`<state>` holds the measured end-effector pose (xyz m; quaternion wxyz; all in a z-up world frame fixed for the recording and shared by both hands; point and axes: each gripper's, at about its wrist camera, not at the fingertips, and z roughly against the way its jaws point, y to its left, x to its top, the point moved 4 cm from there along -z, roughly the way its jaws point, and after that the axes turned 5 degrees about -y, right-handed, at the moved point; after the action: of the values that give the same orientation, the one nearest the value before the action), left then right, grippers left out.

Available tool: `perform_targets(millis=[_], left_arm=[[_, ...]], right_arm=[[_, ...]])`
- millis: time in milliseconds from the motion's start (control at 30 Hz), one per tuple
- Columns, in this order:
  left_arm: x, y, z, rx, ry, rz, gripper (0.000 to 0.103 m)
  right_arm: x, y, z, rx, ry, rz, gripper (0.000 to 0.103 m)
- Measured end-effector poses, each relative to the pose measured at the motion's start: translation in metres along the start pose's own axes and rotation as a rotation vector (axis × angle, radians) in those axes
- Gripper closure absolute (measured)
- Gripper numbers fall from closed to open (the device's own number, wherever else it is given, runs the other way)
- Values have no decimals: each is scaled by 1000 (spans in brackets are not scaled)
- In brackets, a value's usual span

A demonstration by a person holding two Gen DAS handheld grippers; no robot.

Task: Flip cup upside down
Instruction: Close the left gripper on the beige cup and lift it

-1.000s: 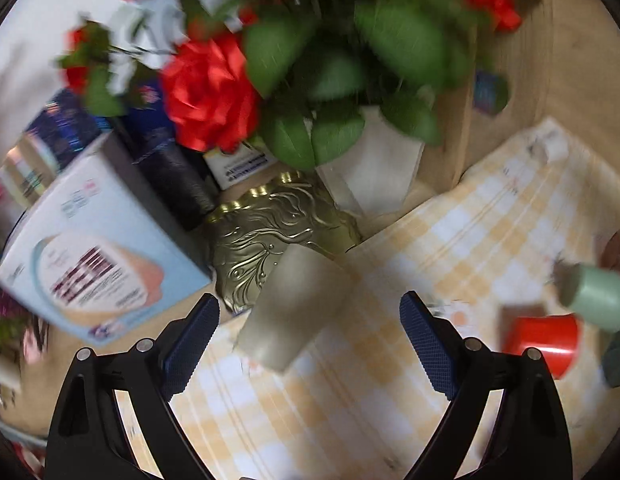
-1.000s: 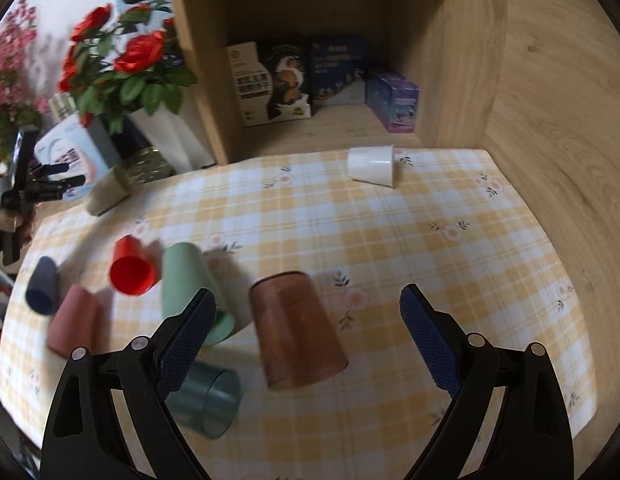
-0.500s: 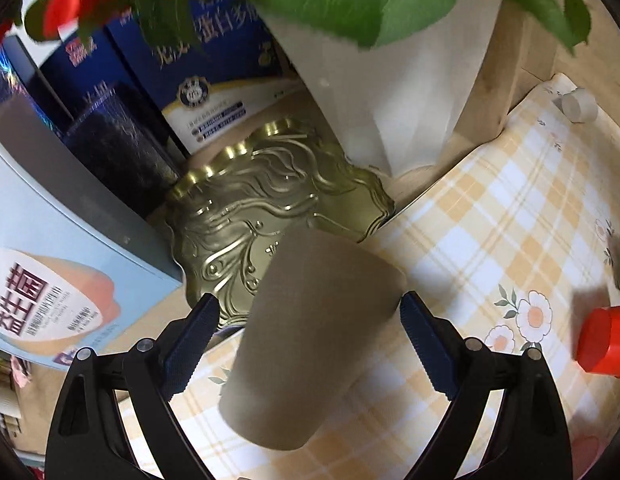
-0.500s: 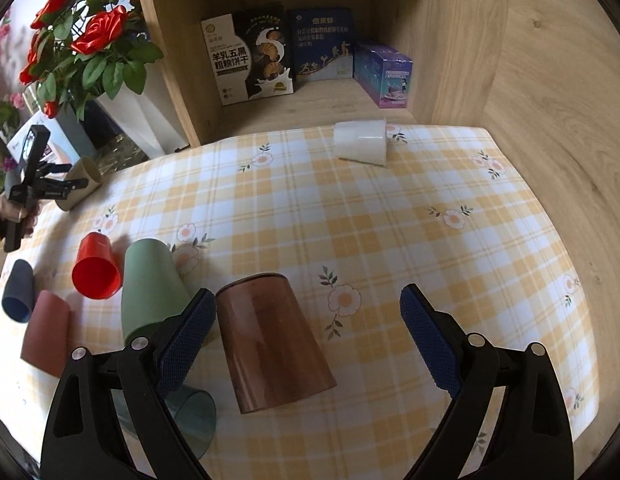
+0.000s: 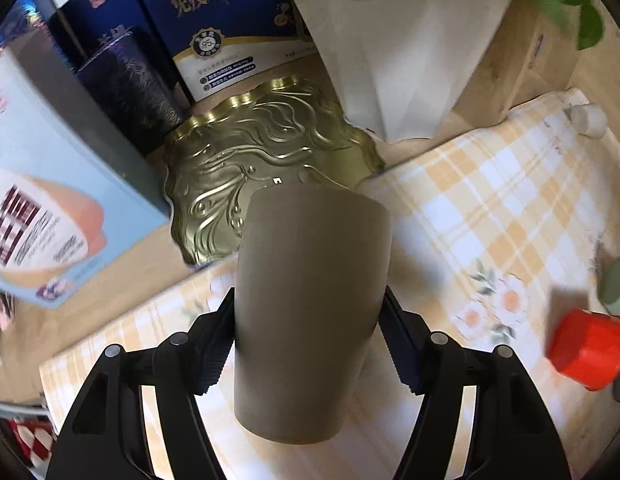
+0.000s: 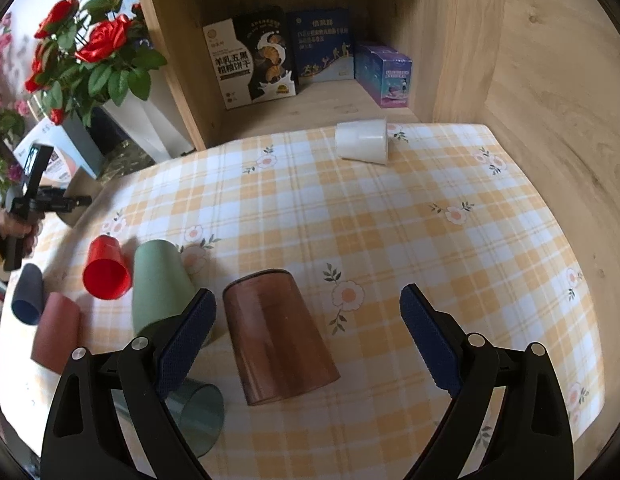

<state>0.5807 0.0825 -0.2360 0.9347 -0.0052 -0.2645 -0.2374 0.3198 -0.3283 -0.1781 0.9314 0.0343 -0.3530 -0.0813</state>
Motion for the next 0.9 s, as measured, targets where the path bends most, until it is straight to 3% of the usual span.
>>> perform_targets(millis=[333,500,700,900], left_arm=[[-38,-43,96,-30,5,45,37],[-61,-74,162,-23,-53,83,37],[-110,-159,229,-87,-98,119,37],[-169,-252,242,-218,-114,203,37]], right_arm=[[-14,4,34,64,-26,-38,13],[-23,1,62,96,-62,-53,13],[-37,-16,93,119,-104,-80,13],[-57,-29,104,148,-97,-89,13]])
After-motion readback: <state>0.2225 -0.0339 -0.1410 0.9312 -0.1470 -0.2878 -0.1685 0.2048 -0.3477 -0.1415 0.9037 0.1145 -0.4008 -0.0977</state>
